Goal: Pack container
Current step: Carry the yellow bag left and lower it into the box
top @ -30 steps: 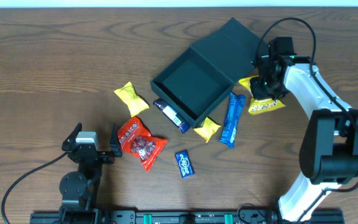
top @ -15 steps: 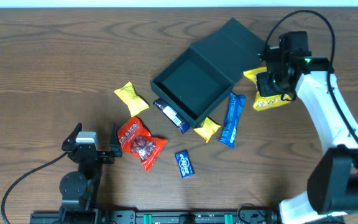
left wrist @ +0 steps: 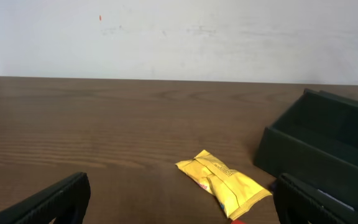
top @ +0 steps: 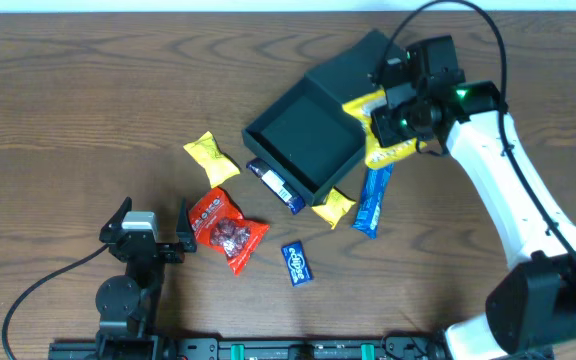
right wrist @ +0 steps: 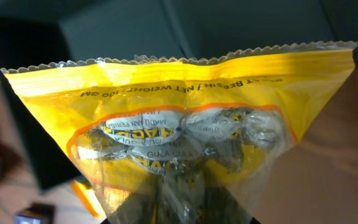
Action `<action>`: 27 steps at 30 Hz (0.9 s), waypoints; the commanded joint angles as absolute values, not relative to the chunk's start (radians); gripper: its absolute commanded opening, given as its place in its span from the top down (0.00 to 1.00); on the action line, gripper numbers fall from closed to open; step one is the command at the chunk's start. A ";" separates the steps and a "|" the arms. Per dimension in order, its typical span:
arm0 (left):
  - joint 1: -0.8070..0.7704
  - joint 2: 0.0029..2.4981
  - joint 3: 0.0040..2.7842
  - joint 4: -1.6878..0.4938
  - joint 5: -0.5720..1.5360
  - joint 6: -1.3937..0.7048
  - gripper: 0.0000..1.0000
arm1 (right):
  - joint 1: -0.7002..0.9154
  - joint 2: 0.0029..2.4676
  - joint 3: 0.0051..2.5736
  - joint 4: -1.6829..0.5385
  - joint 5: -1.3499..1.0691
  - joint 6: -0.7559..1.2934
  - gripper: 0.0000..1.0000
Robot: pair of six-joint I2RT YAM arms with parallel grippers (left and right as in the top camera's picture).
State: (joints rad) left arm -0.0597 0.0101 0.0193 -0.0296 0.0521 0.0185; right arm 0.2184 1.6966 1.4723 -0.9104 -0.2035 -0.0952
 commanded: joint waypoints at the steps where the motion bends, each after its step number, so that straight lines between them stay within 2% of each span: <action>1: -0.054 0.004 0.004 -0.075 0.033 0.008 0.05 | 0.253 1.760 1.551 -0.916 -0.281 -0.083 0.79; 4: -0.054 0.004 0.004 -0.075 0.033 0.008 0.05 | 0.294 1.823 1.610 -0.920 -0.281 -0.112 0.79; 10: -0.054 0.004 0.004 -0.075 0.033 0.008 0.05 | 0.354 1.925 1.711 -0.939 -0.278 -0.312 0.77; 18: -0.054 0.004 0.004 -0.075 0.033 0.008 0.05 | 0.402 2.027 1.813 -1.049 -0.278 -0.672 0.84; 22: -0.054 0.004 0.004 -0.075 0.033 0.007 0.05 | 0.418 2.027 1.813 -1.151 -0.278 -0.946 0.86; 27: -0.054 0.004 0.004 -0.075 0.033 0.007 0.05 | 0.419 2.027 1.813 -1.170 -0.290 -1.114 0.85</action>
State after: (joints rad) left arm -0.0597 0.0101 0.0193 -0.0296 0.0521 0.0185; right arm 0.4091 2.0274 1.7851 -1.1614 -0.2634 -0.9421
